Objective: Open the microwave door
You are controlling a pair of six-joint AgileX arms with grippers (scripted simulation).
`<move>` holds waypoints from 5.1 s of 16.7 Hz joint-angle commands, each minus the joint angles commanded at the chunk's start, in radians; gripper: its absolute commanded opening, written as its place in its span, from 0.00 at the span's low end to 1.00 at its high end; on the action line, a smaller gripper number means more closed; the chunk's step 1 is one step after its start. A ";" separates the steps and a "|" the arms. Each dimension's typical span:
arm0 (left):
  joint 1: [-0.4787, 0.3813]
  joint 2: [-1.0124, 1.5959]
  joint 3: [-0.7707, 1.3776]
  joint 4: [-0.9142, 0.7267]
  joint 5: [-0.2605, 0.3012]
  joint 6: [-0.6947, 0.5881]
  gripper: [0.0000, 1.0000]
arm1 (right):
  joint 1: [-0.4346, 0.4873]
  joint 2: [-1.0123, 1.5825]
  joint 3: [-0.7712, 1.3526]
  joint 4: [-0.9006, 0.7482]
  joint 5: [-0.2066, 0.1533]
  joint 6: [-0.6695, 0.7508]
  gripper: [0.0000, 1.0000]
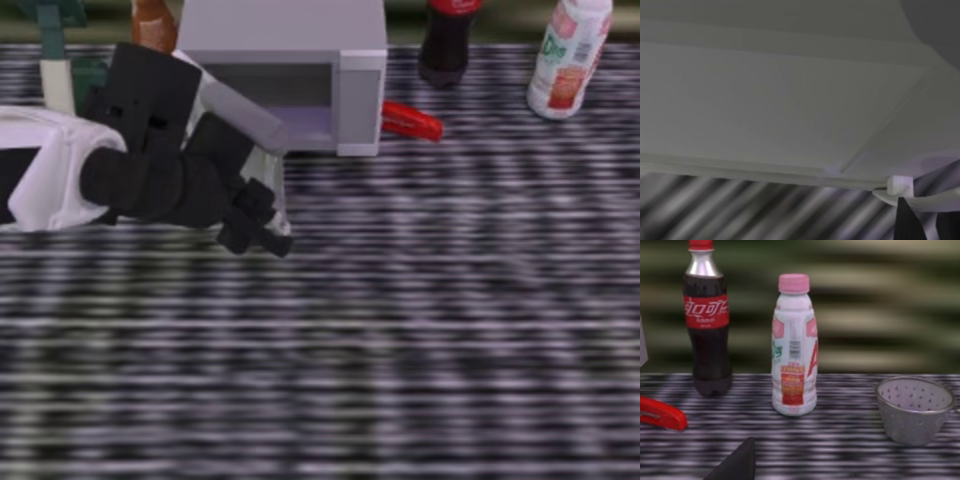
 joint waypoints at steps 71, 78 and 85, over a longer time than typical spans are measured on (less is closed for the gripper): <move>0.052 -0.017 -0.014 -0.038 0.086 0.117 0.00 | 0.000 0.000 0.000 0.000 0.000 0.000 1.00; 0.052 -0.017 -0.014 -0.038 0.086 0.117 0.00 | 0.000 0.000 0.000 0.000 0.000 0.000 1.00; 0.070 -0.022 -0.014 -0.055 0.119 0.161 0.00 | 0.000 0.000 0.000 0.000 0.000 0.000 1.00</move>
